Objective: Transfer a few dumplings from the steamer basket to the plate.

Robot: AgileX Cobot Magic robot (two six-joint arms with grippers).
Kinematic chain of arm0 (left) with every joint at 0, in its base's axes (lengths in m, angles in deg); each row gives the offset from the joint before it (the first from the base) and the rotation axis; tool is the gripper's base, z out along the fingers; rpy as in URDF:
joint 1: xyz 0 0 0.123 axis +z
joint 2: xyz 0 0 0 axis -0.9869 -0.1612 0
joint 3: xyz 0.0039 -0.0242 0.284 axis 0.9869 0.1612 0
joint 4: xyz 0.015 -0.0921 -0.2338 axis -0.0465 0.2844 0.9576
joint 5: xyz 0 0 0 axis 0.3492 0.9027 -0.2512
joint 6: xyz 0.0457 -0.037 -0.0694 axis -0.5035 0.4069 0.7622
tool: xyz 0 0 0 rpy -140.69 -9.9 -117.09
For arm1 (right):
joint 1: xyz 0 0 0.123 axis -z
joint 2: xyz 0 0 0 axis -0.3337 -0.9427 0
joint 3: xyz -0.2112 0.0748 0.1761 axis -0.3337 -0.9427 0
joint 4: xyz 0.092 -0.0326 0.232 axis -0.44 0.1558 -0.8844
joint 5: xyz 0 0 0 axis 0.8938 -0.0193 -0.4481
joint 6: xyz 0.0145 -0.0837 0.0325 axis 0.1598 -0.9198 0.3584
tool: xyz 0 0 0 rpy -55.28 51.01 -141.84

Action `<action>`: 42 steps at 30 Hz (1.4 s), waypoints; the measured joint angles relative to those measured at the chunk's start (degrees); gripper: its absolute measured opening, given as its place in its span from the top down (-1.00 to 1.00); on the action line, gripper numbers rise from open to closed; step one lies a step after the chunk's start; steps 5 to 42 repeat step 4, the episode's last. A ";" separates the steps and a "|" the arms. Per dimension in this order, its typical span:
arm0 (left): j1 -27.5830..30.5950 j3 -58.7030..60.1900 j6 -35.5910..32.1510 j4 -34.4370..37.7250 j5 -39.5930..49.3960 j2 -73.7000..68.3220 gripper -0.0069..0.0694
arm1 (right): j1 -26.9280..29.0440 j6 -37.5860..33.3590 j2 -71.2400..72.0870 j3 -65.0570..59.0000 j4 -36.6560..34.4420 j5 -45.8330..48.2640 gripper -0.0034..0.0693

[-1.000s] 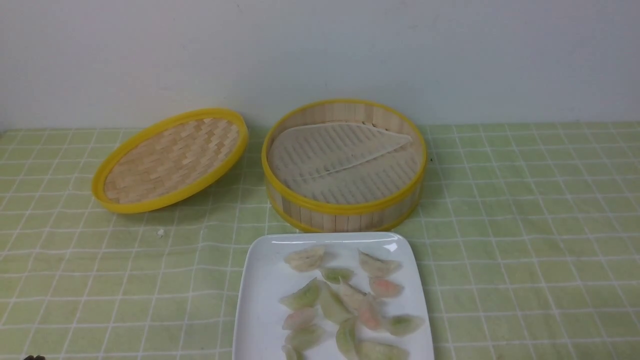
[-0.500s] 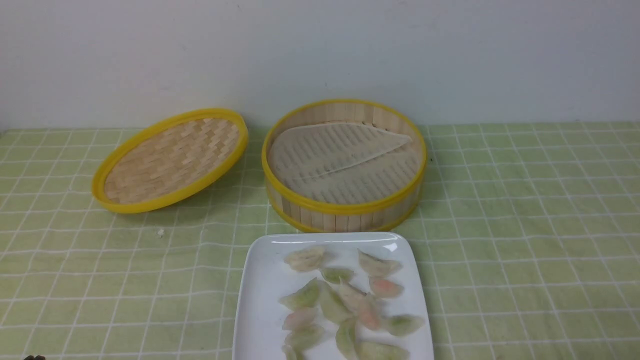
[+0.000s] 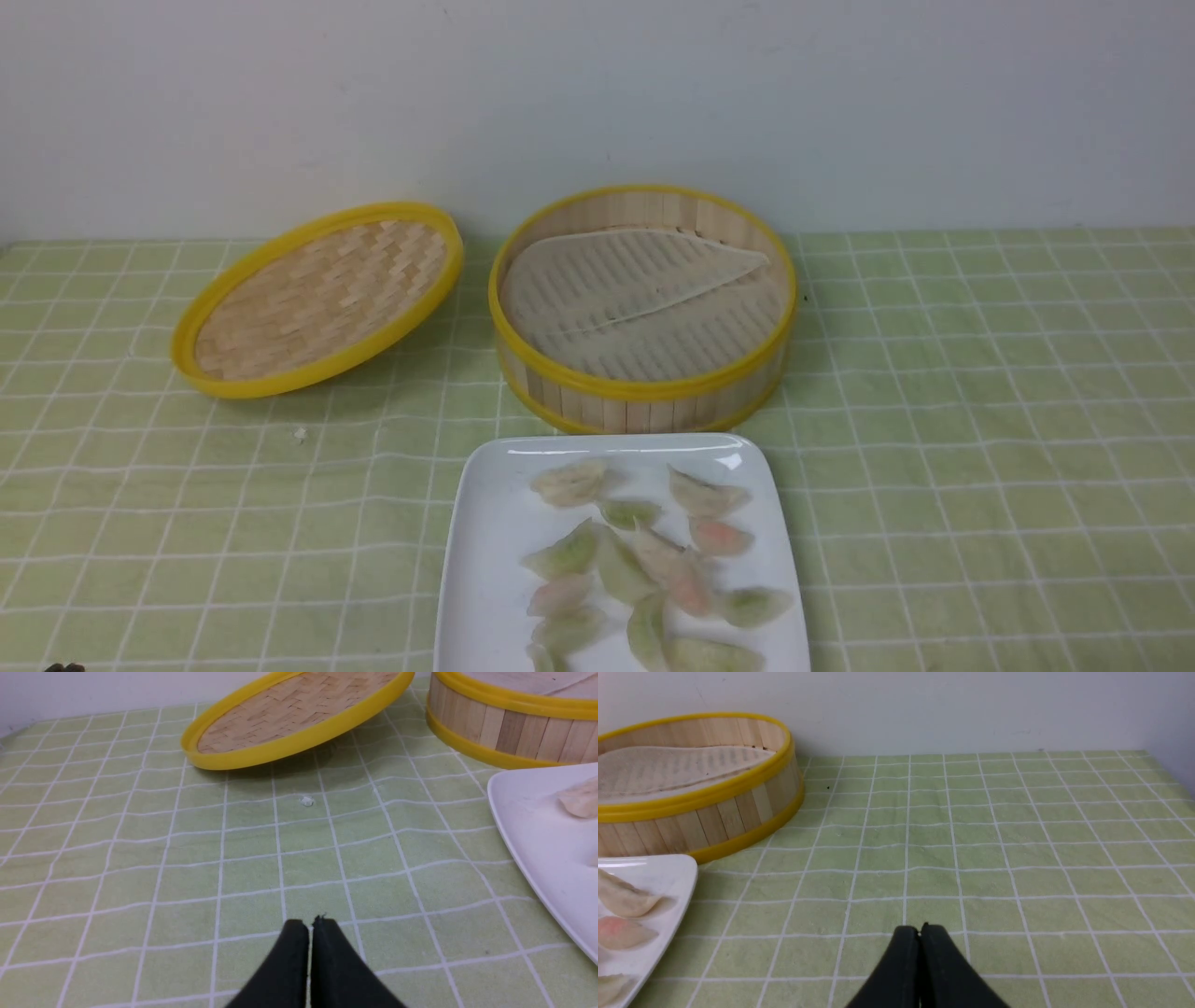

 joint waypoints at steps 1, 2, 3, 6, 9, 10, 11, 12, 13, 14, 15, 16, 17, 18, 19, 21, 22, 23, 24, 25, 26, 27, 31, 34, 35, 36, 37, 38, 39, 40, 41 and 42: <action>0.00 0.00 0.00 0.00 0.00 0.00 0.83 | 0.00 0.00 0.00 0.00 0.00 0.00 0.95; 0.00 0.00 0.00 0.00 0.00 0.00 0.83 | 0.00 0.00 0.00 0.00 0.00 0.00 0.95; 0.00 0.00 0.00 0.00 0.00 0.00 0.83 | 0.00 0.00 0.00 0.00 0.00 0.00 0.95; 0.00 0.00 0.00 0.00 0.00 0.00 0.83 | 0.00 0.00 0.00 0.00 0.00 0.00 0.95; 0.00 0.00 0.00 0.00 0.00 0.00 0.83 | 0.00 0.00 0.00 0.00 0.00 0.00 0.95; 0.00 0.00 0.00 0.00 0.00 0.00 0.83 | 0.00 0.00 0.00 0.00 0.00 0.00 0.95; 0.00 0.00 0.00 0.00 0.00 0.00 0.83 | 0.00 0.00 0.00 0.00 0.00 0.00 0.95; 0.00 0.00 0.00 0.00 0.00 0.00 0.83 | 0.00 0.00 0.00 0.00 0.00 0.00 0.95; 0.00 0.00 0.00 0.00 0.00 0.00 0.83 | 0.00 0.00 0.00 0.00 0.00 0.00 0.95; 0.00 0.00 0.00 0.00 0.00 0.00 0.83 | 0.00 0.00 0.00 0.00 0.00 0.00 0.95; 0.00 0.00 0.00 0.00 0.00 0.00 0.83 | 0.00 0.00 0.00 0.00 0.00 0.00 0.95; 0.00 0.00 0.00 0.00 0.00 0.00 0.83 | 0.00 0.00 0.00 0.00 0.00 0.00 0.95; 0.00 0.00 0.00 0.00 0.00 0.00 0.83 | 0.00 0.00 0.00 0.00 0.00 0.00 0.95; 0.00 0.00 0.00 0.00 0.00 0.00 0.83 | 0.00 0.00 0.00 0.00 0.00 0.00 0.95; 0.00 0.00 0.00 0.00 0.00 0.00 0.83 | 0.00 0.00 0.00 0.00 0.00 0.00 0.95; 0.00 0.00 0.00 0.00 0.00 0.00 0.83 | 0.00 0.00 0.00 0.00 0.00 0.00 0.95; 0.00 0.00 0.00 0.00 0.00 0.00 0.83 | 0.00 0.00 0.00 0.00 0.00 0.00 0.95; 0.00 0.00 0.00 0.00 0.00 0.00 0.83 | 0.00 0.00 0.00 0.00 0.00 0.00 0.95; 0.00 0.00 0.00 0.00 0.00 0.00 0.83 | 0.00 0.00 0.00 0.00 0.00 0.00 0.95; 0.00 0.00 0.00 0.00 0.00 0.00 0.83 | 0.00 0.00 0.00 0.00 0.00 0.00 0.95; 0.00 0.00 0.00 0.00 0.00 0.00 0.83 | 0.00 0.00 0.00 0.00 0.00 0.00 0.95; 0.00 0.00 0.00 0.00 0.00 0.00 0.83 | 0.00 0.00 0.00 0.00 0.00 0.00 0.95; 0.00 0.00 0.00 0.00 0.00 0.00 0.83 | 0.00 0.00 0.00 0.00 0.00 0.00 0.95; 0.00 0.00 0.00 0.00 0.00 0.00 0.83 | 0.00 0.00 0.00 0.00 0.00 0.00 0.95; 0.00 0.00 0.00 0.00 0.00 0.00 0.83 | 0.00 0.00 0.00 0.00 0.00 0.00 0.95; 0.00 0.00 0.00 0.00 0.00 0.00 0.83 | 0.00 0.00 0.00 0.00 0.00 0.00 0.95; 0.00 0.00 0.00 0.00 0.00 0.00 0.83 | 0.00 0.00 0.00 0.00 0.00 0.00 0.95; 0.00 0.00 0.00 0.00 0.00 0.00 0.83 | 0.00 0.00 0.00 0.00 0.00 0.00 0.95; 0.00 0.00 0.00 0.00 0.00 0.00 0.83 | 0.00 0.00 0.00 0.00 0.00 0.00 0.95; 0.00 0.00 0.00 0.00 0.00 0.00 0.83 | 0.00 0.00 0.00 0.00 0.00 0.00 0.95; 0.00 0.00 0.00 0.00 0.00 0.00 0.83 | 0.00 0.00 0.00 0.00 0.00 0.00 0.95; 0.00 0.00 0.00 0.00 0.00 0.00 0.83 | 0.00 0.00 0.00 0.00 0.00 0.00 0.95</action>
